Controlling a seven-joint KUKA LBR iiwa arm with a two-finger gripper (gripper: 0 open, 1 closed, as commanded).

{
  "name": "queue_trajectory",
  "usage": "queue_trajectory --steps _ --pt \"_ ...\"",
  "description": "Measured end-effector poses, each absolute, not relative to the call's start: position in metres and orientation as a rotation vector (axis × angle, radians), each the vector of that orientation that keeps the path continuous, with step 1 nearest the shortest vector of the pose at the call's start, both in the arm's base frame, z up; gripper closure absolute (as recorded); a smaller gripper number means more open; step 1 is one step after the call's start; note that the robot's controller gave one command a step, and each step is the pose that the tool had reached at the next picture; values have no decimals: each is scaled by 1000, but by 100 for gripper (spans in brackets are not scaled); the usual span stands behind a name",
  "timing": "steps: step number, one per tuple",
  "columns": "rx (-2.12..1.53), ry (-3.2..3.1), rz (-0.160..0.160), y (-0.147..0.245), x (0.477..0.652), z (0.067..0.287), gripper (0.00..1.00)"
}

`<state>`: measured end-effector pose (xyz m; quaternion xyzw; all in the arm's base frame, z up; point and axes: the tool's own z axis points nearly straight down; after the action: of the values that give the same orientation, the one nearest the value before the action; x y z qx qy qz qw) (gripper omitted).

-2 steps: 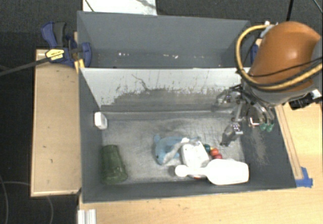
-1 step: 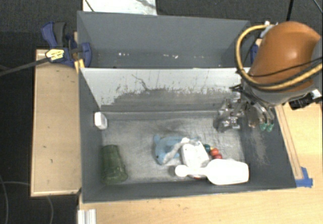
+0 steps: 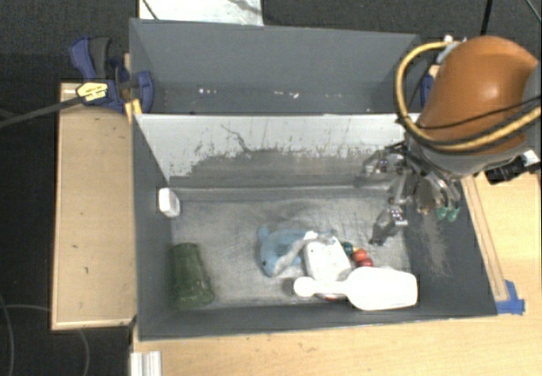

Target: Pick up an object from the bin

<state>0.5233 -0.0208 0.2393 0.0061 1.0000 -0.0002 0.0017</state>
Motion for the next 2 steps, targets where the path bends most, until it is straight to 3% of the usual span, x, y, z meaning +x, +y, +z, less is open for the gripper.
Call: queue_trajectory --steps 2 --pt "19 3138 0 -21 523 239 0"
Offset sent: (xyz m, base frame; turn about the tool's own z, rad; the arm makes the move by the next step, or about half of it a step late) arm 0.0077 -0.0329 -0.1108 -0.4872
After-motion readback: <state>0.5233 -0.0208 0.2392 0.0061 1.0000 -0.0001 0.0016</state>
